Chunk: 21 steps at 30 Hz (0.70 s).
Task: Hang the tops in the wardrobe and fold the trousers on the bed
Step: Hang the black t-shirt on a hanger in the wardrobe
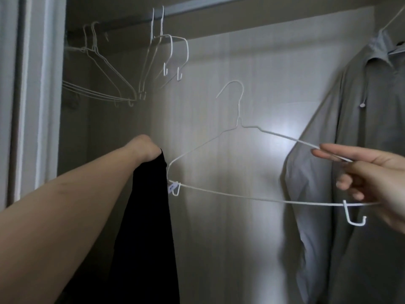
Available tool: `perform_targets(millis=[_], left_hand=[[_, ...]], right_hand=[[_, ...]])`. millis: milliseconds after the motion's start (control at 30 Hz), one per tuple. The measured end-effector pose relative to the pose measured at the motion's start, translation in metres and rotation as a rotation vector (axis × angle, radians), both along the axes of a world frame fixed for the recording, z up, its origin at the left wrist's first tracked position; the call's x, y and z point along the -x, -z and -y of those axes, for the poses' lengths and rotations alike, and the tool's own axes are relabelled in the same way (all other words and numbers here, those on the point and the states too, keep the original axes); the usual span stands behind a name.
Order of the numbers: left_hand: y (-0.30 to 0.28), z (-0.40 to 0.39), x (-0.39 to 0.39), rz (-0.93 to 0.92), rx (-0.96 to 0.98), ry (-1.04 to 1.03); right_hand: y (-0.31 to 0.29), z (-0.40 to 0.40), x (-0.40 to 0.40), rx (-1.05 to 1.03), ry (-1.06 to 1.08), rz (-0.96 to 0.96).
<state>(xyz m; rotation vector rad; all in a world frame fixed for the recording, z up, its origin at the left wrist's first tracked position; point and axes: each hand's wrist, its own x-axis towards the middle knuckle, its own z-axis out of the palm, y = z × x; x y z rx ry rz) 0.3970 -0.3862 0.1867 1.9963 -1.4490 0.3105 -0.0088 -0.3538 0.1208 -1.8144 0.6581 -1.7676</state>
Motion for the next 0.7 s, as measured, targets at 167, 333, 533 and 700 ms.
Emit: perform_targets(millis=[167,333,533,700], left_hand=[[-0.002,0.006,0.0,-0.046,0.053,-0.013],[0.0,0.01,0.004,-0.04,0.093,0.096],[0.005,0.011,0.008,0.009,0.079,0.156],[0.007,0.009,0.011,0.092,0.073,0.238]], right_hand=[[-0.002,-0.002,0.004,0.017,-0.034,0.054],[-0.002,-0.001,0.0,0.03,-0.043,0.026],[-0.005,0.0,0.003,0.059,-0.048,0.014],[-0.009,0.001,0.003,0.041,-0.059,0.026]])
